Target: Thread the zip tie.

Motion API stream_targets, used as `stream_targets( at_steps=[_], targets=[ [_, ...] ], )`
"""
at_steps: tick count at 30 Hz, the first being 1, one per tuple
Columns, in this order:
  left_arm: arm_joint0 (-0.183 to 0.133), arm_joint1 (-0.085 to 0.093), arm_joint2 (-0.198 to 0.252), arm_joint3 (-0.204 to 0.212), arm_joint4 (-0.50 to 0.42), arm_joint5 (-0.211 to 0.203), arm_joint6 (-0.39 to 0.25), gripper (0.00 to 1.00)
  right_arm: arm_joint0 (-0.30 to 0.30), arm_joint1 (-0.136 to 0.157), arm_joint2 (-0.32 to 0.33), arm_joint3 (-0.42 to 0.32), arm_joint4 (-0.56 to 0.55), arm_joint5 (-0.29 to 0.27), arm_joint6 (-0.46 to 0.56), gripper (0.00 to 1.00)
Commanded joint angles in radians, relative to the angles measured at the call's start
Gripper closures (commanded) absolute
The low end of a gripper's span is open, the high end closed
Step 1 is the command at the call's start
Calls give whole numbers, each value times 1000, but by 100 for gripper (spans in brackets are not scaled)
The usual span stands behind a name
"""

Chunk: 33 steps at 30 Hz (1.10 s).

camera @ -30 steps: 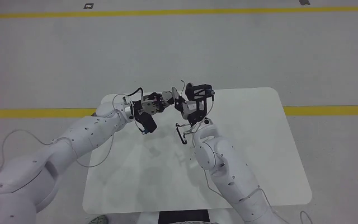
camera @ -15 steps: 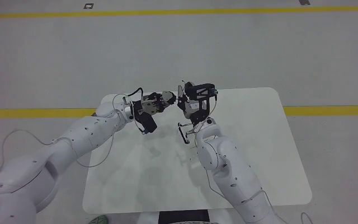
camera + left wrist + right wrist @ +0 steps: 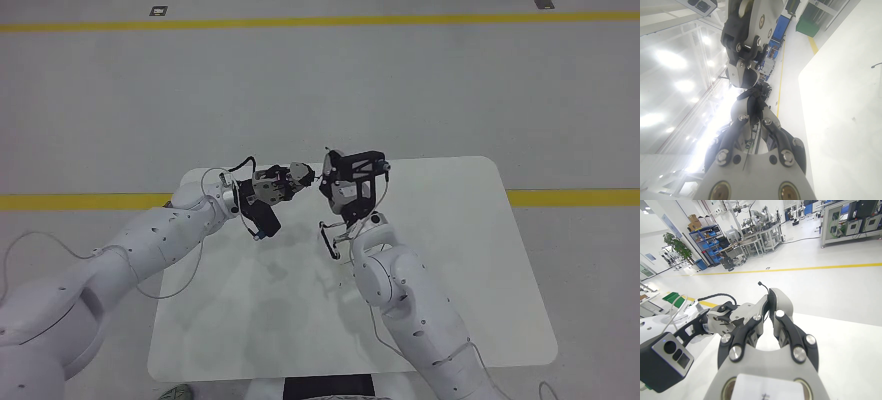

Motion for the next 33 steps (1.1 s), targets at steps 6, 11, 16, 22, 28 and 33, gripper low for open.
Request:
stream_targets(
  at_steps=[6, 11, 16, 22, 28, 33],
  targets=[
    [0, 0, 0, 0, 0, 0, 0, 100, -4, -1, -4, 2, 2, -6, 2, 100],
    [0, 0, 0, 0, 0, 0, 0, 100, -6, -2, -9, 6, 4, -9, 4, 100],
    [0, 0, 0, 0, 0, 0, 0, 100, -9, -3, -14, 7, 5, -10, 4, 100],
    [0, 0, 0, 0, 0, 0, 0, 100, -12, -4, -16, 10, 4, -11, 5, 100],
    [0, 0, 0, 0, 0, 0, 0, 100, -14, -5, -14, 9, -2, 3, 6, 0],
    [0, 0, 0, 0, 0, 0, 0, 100, -21, -3, 2, -2, -9, 11, -9, 0]
  ],
)
